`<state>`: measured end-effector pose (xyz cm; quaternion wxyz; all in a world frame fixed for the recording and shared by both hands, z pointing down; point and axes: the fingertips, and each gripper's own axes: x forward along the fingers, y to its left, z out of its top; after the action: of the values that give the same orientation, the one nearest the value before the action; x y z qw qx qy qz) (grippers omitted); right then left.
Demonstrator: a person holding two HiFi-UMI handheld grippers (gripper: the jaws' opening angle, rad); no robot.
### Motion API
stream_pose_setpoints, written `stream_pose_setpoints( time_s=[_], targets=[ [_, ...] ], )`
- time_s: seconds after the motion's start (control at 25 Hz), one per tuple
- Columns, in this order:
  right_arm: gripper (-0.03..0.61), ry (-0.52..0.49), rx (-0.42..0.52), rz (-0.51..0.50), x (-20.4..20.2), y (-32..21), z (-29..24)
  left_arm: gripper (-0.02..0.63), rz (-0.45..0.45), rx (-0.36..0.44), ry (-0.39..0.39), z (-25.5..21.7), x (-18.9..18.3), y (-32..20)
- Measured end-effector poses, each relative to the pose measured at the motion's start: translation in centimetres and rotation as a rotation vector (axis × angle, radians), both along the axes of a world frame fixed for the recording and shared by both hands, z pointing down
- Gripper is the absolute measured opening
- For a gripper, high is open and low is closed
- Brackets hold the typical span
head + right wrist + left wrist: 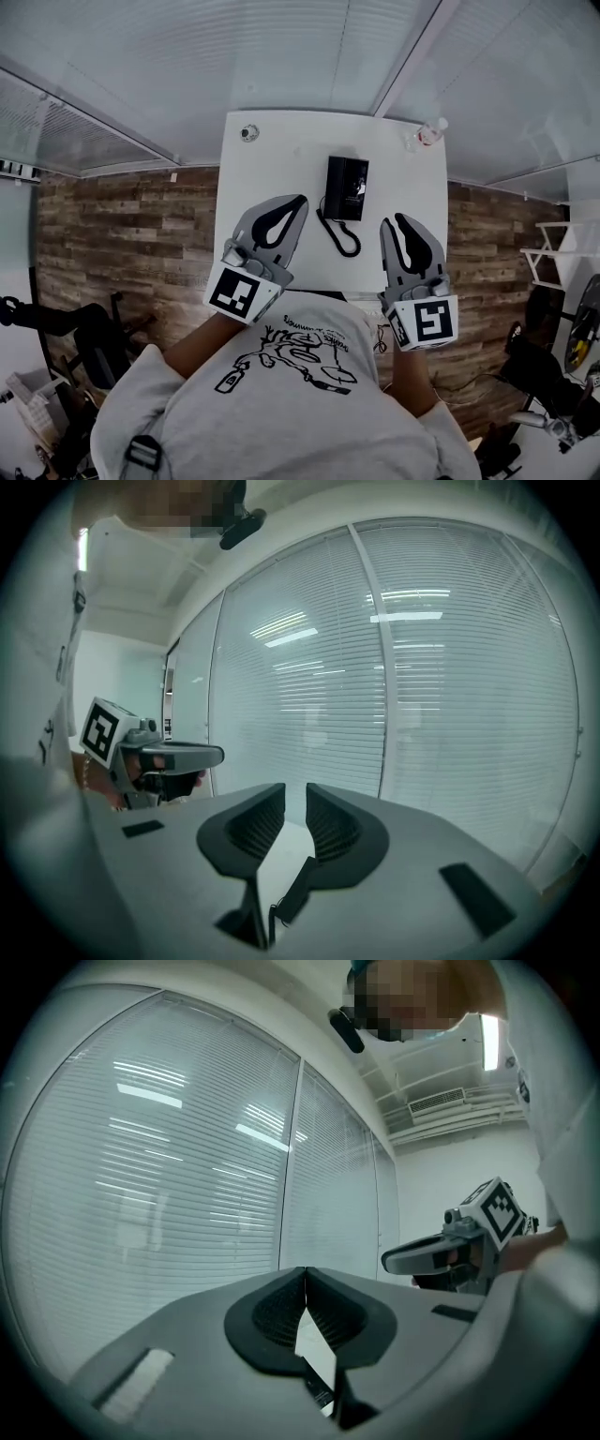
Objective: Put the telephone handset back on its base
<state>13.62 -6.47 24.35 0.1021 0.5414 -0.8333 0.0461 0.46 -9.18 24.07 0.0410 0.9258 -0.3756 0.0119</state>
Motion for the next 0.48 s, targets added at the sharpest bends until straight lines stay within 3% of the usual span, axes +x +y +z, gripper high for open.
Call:
stream_pose_setpoints(
  time_s=[0.48],
  targets=[
    [0.060, 0.000, 0.075, -0.028, -0.3, 3.0, -5.5, 0.003, 0.007, 0.013, 0.041, -3.7, 1.2, 4.1]
  ],
)
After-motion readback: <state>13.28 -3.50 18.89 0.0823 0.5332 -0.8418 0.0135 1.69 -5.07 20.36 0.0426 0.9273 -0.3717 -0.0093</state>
